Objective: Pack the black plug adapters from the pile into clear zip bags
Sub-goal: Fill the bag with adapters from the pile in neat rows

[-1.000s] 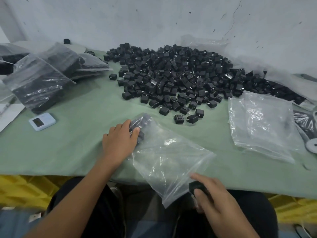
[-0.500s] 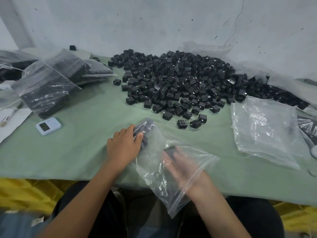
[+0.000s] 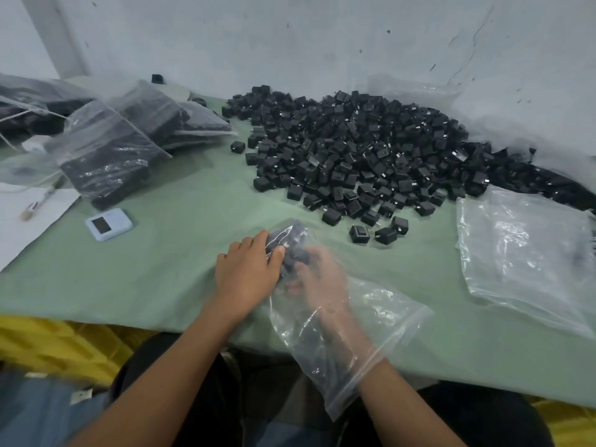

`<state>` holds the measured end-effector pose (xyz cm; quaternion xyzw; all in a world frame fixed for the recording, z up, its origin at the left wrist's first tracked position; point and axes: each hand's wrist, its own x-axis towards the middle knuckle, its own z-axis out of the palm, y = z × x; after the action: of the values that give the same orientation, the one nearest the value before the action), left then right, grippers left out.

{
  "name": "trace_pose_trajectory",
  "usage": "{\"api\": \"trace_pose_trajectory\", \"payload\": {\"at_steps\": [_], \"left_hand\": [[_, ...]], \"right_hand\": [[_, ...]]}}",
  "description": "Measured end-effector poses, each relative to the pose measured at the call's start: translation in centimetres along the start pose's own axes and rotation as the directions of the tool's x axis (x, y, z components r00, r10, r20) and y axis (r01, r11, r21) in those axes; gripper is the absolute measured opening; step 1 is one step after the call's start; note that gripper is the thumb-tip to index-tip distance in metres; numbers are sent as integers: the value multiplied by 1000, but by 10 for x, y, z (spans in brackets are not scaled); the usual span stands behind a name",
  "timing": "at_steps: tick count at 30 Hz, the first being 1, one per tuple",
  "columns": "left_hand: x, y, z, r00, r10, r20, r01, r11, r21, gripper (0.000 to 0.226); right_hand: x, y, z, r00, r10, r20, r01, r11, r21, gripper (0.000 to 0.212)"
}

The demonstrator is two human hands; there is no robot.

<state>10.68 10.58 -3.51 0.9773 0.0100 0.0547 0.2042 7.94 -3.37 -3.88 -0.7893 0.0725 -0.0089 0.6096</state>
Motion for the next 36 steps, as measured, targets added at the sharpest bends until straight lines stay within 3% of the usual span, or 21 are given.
{"api": "trace_pose_trajectory", "payload": {"at_steps": [7, 10, 15, 24, 28, 31, 33, 36], "left_hand": [[1, -2, 2, 1000, 11, -6, -11, 1000, 8, 43], [1, -2, 4, 1000, 16, -13, -16, 1000, 10, 44], [2, -3, 5, 1000, 22, -17, -22, 1000, 13, 47], [0, -7, -4, 996, 67, 53, -66, 998, -19, 47], [-3, -16, -15, 982, 135, 130, -107, 972, -207, 57], [-3, -19, -23, 961, 203, 186, -166, 966, -198, 61], [2, -18, -26, 960, 185, 209, -149, 973, -176, 73], [7, -16, -27, 966, 152, 211, -109, 973, -202, 64]], "right_hand": [[13, 6, -1, 983, -184, 3, 177, 942, -284, 24], [18, 17, -6, 964, -263, 20, 258, 921, -292, 27], [29, 21, -11, 970, -206, 126, 234, 929, -288, 29], [21, 22, 1, 960, -279, 26, 270, 897, -351, 25], [24, 28, -3, 963, -263, 51, 264, 897, -356, 39], [22, 23, -5, 977, -185, 107, 210, 927, -310, 48], [14, 20, -6, 962, -238, 133, 263, 940, -216, 53], [17, 18, -8, 949, -289, 127, 315, 874, -370, 46]]}}
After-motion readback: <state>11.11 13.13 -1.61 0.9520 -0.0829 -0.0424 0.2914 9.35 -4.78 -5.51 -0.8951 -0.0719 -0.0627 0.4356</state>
